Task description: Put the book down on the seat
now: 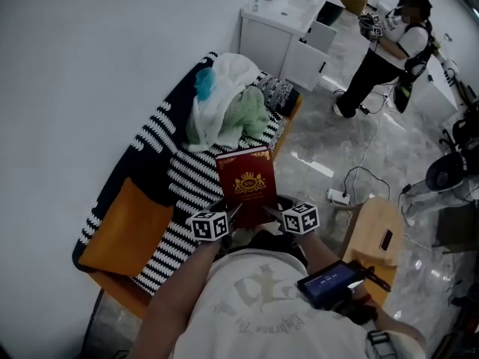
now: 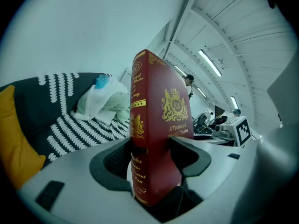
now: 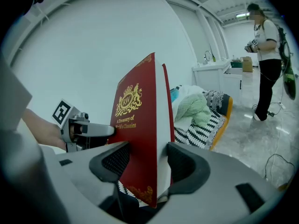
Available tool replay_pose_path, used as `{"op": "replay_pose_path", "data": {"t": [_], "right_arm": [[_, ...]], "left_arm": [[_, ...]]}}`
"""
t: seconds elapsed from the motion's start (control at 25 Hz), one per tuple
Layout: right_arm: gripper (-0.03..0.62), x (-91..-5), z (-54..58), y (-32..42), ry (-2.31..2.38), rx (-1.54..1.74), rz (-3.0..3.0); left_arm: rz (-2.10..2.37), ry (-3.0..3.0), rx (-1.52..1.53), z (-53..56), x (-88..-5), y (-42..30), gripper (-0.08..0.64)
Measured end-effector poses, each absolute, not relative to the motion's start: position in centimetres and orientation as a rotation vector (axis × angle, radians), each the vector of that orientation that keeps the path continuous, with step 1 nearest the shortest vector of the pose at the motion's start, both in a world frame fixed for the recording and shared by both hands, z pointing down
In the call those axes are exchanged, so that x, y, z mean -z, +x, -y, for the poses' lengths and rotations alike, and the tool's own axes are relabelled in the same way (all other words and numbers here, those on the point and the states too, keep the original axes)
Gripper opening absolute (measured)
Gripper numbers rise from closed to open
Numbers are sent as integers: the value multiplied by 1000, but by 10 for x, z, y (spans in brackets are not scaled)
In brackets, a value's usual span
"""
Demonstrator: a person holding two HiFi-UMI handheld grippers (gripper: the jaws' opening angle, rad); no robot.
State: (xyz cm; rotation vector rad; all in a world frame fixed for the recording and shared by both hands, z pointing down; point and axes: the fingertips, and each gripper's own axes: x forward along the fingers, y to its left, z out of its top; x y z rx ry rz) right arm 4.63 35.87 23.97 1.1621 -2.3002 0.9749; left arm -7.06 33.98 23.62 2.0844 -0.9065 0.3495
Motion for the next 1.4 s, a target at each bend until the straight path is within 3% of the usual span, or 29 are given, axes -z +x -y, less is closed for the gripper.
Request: {"op": "replay_pose_path", "data": {"t": [0.44, 1.4], "right_arm": [[267, -251, -312, 26, 1048, -1017, 2338], [262, -304, -242, 58, 922, -1215, 2264]], "left_arm": [[994, 1998, -349, -302, -245, -93, 272], [1019, 1791, -404, -237, -297, -64, 268]]}}
